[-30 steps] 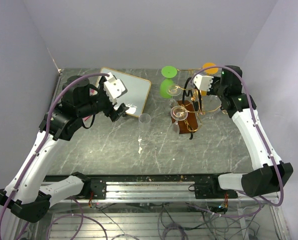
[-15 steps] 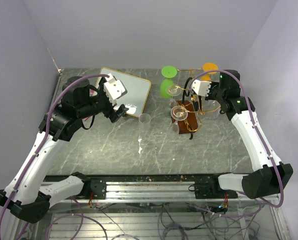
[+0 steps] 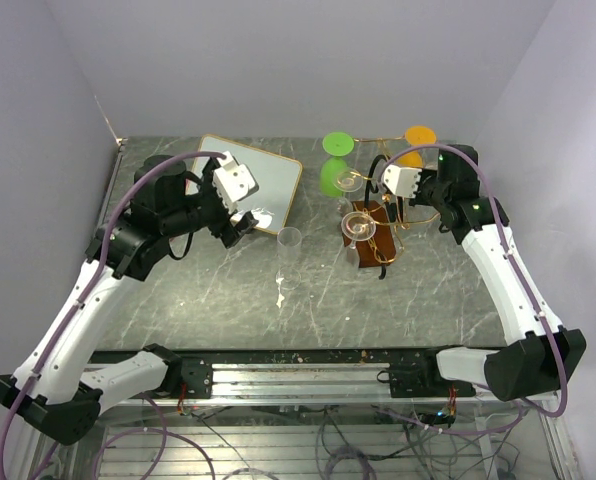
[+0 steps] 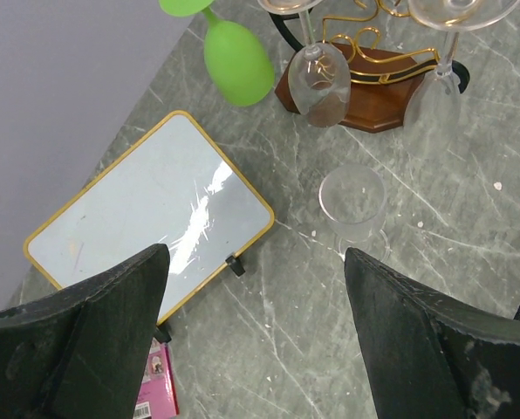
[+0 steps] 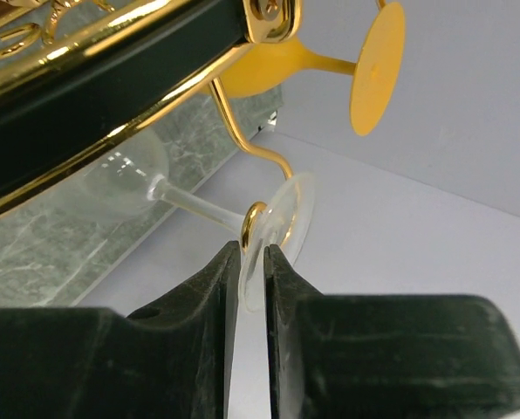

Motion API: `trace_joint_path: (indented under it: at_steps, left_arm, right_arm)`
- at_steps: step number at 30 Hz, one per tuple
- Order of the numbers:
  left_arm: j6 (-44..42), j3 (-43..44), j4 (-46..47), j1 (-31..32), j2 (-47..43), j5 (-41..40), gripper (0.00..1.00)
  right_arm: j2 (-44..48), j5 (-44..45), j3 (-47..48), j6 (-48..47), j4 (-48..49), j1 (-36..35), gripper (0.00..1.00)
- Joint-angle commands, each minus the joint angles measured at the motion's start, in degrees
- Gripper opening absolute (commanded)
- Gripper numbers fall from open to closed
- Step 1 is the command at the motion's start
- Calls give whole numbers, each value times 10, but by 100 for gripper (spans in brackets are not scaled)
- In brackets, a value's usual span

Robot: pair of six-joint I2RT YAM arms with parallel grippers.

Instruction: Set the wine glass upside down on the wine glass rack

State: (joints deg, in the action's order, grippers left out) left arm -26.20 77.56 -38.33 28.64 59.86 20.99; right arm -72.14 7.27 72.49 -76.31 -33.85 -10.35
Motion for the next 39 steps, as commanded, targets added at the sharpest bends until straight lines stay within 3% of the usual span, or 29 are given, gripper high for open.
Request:
trace_joint_path:
  at_steps: [1,9,16,23,39]
  left_arm:
    - [-12,-13,27,-5,7,-8,92]
    - [1,-21,47,-4,42,-3,90]
    - [64,12,36,-1,126,25,88]
    - [83,51,2,22,199,35,84]
    - [59,136,-110,66,320,18,65]
  right_arm:
    - [16,-10,-5,9,1,-1,18]
    - [23,-24,8,22,-27,-2,30]
    - [41,-41,6,37,-39,-5,54]
    - [55,-51,11,55,-48,-6,66]
    - [61,-29,44,67,-66,-12,74]
